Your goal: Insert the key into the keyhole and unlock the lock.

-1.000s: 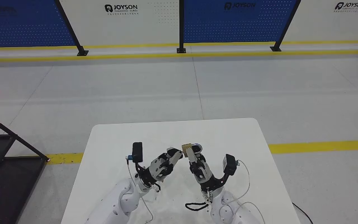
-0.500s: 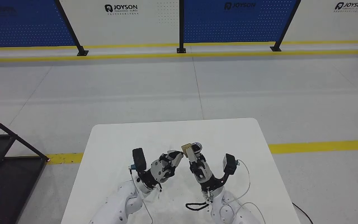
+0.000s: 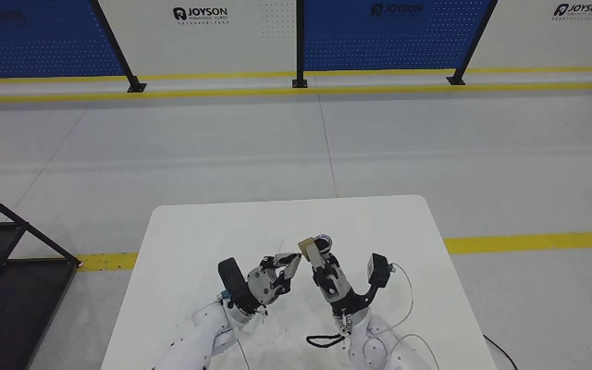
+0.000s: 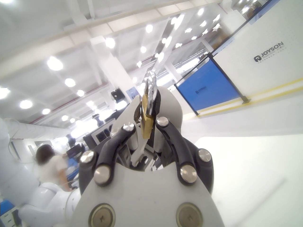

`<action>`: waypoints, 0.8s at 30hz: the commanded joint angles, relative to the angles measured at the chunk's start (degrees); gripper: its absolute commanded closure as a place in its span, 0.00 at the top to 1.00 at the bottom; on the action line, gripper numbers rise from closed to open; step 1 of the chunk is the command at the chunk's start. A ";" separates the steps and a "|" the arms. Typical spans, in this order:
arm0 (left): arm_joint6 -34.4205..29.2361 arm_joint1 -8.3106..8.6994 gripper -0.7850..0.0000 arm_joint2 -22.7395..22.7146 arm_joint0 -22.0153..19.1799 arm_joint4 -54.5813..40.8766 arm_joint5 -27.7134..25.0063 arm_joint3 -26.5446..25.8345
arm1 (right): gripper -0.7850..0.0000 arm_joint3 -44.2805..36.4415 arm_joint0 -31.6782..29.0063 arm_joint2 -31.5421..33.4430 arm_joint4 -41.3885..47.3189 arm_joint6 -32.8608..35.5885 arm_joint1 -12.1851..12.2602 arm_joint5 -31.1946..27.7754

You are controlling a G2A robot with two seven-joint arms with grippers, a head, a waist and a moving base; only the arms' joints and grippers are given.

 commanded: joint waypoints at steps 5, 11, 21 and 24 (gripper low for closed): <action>2.68 -0.04 0.00 0.57 -0.18 3.75 5.27 0.41 | 0.00 0.04 -0.01 0.00 0.15 0.30 -0.04 0.13; 5.30 -0.17 0.00 1.09 -0.46 7.73 12.15 1.11 | 0.00 0.03 -0.04 -0.01 0.32 0.52 -0.10 0.26; 7.72 -0.38 0.00 1.90 -1.47 11.55 19.06 2.62 | 0.00 0.03 -0.07 -0.01 0.32 0.75 -0.15 0.15; 8.34 -0.44 0.00 2.15 -1.74 11.11 19.02 3.06 | 0.00 0.08 -0.07 -0.02 0.40 0.83 -0.18 0.21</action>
